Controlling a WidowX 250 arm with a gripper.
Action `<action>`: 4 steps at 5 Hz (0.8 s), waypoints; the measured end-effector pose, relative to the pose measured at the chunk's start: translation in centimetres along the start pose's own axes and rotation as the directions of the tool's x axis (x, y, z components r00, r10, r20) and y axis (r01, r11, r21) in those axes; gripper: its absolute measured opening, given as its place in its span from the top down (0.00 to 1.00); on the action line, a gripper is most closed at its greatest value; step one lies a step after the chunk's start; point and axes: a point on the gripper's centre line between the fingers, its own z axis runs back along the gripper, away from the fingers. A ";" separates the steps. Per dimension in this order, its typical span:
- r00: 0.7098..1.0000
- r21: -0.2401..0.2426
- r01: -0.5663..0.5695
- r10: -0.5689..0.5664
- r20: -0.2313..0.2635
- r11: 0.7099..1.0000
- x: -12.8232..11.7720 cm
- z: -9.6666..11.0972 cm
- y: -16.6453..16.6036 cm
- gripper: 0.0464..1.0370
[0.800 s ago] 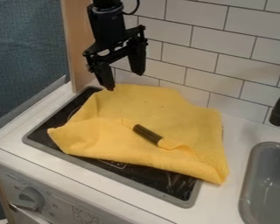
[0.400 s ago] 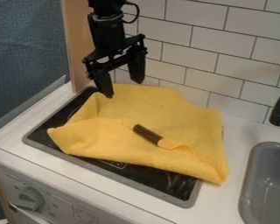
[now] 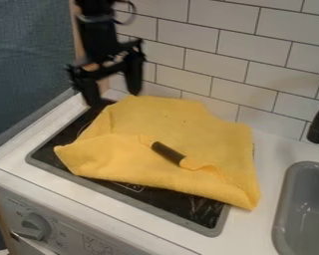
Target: Fold the cloth from left to right
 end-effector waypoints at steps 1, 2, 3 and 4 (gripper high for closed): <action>0.999 0.015 0.032 -0.032 0.002 0.999 -0.3 1.3 3.8 0.04; 0.998 0.056 0.060 -0.060 -0.001 0.997 -0.2 0.9 6.5 0.04; 0.995 0.100 0.092 -0.095 0.021 0.991 0.2 0.2 7.9 0.04; 0.993 0.112 0.108 -0.113 0.035 0.988 0.3 -0.5 8.3 0.04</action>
